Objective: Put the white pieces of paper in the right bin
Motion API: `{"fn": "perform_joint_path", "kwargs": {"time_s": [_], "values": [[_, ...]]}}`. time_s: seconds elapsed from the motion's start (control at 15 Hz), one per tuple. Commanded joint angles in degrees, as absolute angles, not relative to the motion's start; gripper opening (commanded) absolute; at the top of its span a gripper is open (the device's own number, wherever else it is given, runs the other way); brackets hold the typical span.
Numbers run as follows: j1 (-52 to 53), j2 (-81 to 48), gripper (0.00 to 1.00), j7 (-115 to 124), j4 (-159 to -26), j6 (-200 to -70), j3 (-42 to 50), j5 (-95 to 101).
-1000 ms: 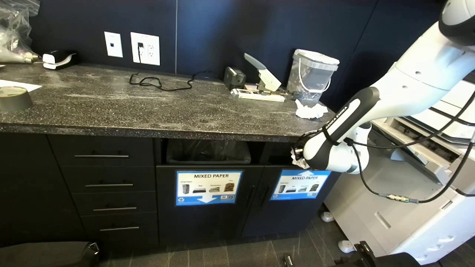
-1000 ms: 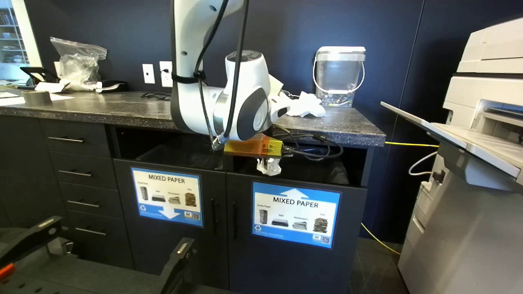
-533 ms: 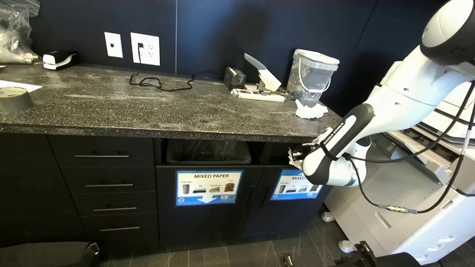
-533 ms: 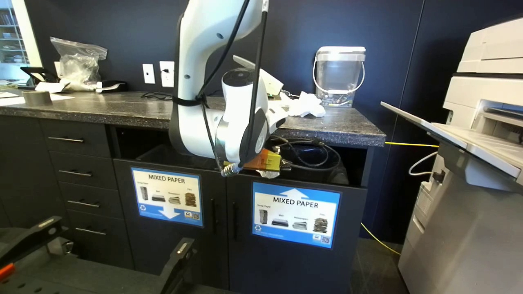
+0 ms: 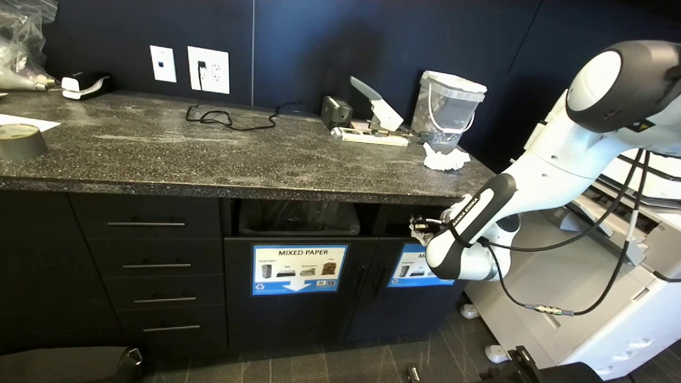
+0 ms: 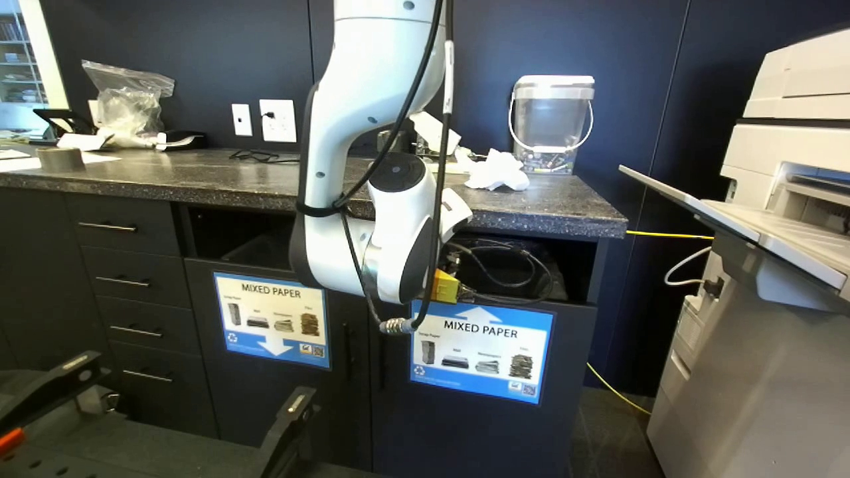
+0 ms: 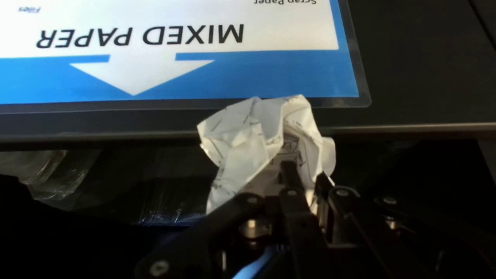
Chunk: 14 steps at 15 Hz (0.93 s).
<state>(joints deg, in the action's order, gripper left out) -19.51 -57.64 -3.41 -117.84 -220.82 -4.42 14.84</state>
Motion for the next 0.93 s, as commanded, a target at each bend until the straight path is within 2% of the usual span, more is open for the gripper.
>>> {"fn": "perform_joint_path", "kwargs": {"time_s": [0.0,0.87], "values": [[-18.1,-62.7,0.11,-1.3,-111.6,-224.9,-2.9,15.4],[-16.7,-69.4,0.11,1.4,-99.7,-225.8,-2.0,15.0]]}}
